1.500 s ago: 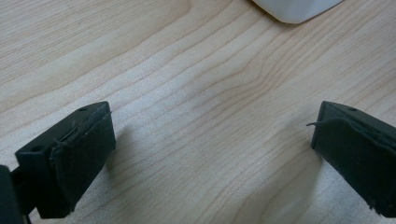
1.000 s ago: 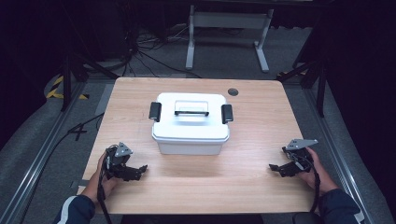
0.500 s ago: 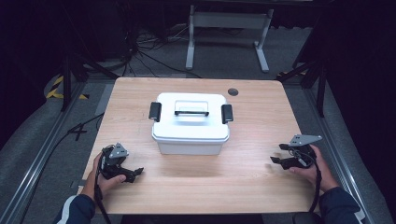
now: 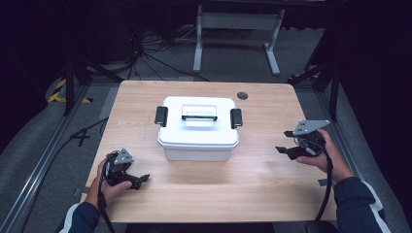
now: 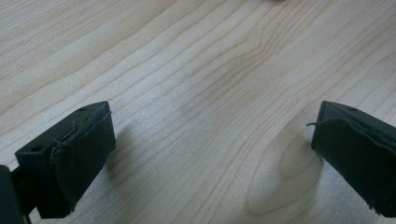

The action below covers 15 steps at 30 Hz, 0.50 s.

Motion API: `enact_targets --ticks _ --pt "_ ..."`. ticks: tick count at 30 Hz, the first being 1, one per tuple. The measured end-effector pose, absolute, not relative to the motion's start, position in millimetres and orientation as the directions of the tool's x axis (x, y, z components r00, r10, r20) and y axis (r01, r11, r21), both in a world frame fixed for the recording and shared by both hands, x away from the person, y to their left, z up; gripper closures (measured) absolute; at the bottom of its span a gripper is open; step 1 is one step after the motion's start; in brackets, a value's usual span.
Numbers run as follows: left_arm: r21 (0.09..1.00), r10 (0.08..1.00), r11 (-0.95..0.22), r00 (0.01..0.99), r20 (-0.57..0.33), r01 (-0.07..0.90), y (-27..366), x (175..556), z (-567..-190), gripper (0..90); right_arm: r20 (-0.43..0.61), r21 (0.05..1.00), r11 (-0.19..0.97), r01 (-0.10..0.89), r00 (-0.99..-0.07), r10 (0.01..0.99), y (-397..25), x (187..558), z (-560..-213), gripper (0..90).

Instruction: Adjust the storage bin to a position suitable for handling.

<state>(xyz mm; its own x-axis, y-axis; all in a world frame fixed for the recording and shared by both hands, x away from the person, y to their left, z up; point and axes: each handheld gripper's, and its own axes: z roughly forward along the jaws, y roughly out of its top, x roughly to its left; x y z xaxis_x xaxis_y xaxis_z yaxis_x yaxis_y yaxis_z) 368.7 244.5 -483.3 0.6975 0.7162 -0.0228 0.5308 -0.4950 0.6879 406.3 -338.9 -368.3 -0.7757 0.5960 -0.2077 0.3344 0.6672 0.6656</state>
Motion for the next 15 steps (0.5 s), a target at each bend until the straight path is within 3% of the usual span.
enact_targets --ticks 15 --pt "0.688 0.717 -0.494 0.697 -0.024 0.531 244.5 368.7 -483.3 0.1 -0.294 0.656 0.727 0.2 -0.82 0.491 -279.5 424.6 -299.7 38.4"
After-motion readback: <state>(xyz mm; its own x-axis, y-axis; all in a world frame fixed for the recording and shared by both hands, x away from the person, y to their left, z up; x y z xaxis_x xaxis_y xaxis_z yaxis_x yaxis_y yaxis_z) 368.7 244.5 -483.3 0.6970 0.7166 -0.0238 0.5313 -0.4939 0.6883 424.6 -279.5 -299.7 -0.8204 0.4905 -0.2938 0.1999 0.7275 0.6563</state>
